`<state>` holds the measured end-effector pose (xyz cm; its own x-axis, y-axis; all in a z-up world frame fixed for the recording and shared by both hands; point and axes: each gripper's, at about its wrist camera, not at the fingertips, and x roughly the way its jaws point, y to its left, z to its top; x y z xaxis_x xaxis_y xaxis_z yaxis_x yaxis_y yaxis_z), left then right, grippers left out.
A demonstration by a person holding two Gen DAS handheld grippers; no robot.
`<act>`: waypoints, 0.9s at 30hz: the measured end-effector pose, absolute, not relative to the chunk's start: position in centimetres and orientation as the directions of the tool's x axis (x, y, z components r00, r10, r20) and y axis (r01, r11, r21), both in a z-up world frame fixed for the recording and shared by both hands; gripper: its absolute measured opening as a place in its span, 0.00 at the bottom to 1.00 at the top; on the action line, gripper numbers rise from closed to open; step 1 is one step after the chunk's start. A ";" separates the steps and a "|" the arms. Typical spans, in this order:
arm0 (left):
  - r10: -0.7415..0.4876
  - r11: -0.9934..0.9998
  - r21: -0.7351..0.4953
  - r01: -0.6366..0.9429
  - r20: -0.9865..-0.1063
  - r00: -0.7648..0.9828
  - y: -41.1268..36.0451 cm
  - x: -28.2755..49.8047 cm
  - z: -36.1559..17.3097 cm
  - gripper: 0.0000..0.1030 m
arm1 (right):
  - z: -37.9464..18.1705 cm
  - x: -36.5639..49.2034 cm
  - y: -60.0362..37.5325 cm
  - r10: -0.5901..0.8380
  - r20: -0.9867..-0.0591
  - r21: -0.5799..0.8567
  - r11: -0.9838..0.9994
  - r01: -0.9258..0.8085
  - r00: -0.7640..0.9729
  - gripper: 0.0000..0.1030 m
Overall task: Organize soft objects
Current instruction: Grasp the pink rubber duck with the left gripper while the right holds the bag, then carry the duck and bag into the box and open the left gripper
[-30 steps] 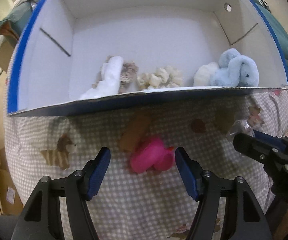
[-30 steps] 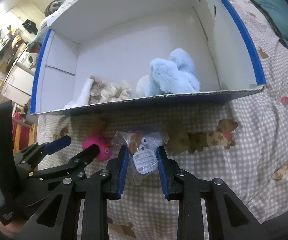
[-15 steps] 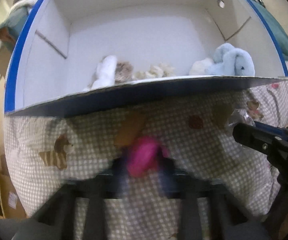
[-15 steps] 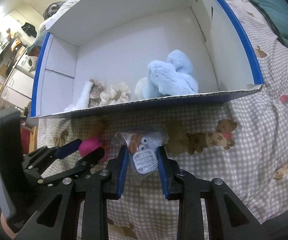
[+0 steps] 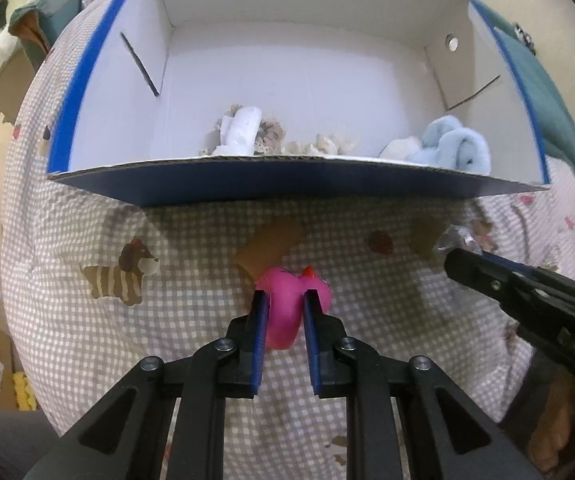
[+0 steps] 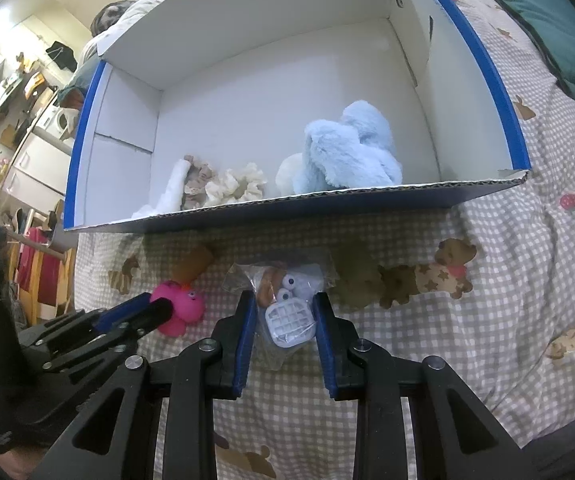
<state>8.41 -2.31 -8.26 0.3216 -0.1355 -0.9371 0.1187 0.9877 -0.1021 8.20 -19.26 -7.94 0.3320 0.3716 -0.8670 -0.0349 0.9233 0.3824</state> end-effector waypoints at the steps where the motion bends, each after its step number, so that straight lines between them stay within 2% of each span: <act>1: -0.134 0.989 -0.103 0.108 -0.934 0.330 -1.0 7.7 -7.4 0.16 | -7.9 8.2 -19.4 0.376 -0.864 0.389 0.921 -0.031 0.334 0.30; 5: -0.148 0.989 -0.144 0.037 -0.920 0.363 1.3 7.0 -6.0 0.16 | -7.4 8.1 -19.6 0.402 -0.847 0.417 0.908 -0.034 0.348 0.30; 9: -0.177 0.969 -0.235 -0.075 -0.874 0.453 4.6 6.1 -4.1 0.16 | -6.3 7.8 -20.1 0.456 -0.804 0.473 0.880 -0.056 0.381 0.30; 23: -0.063 0.980 -0.139 -0.142 -0.896 0.440 4.2 6.2 -4.9 0.16 | -6.2 7.4 -19.5 0.454 -0.811 0.456 0.886 -0.088 0.370 0.30; 27: -0.041 0.981 -0.126 -0.150 -0.882 0.470 4.3 5.3 -3.2 0.16 | -5.4 7.3 -19.0 0.475 -0.793 0.474 0.874 -0.102 0.382 0.30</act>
<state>5.26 4.27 -3.24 0.4703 -0.0415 -0.8816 -0.1503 0.9805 -0.1263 7.27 -18.95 -5.43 0.3817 0.4749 -0.7930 -0.1024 0.8744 0.4743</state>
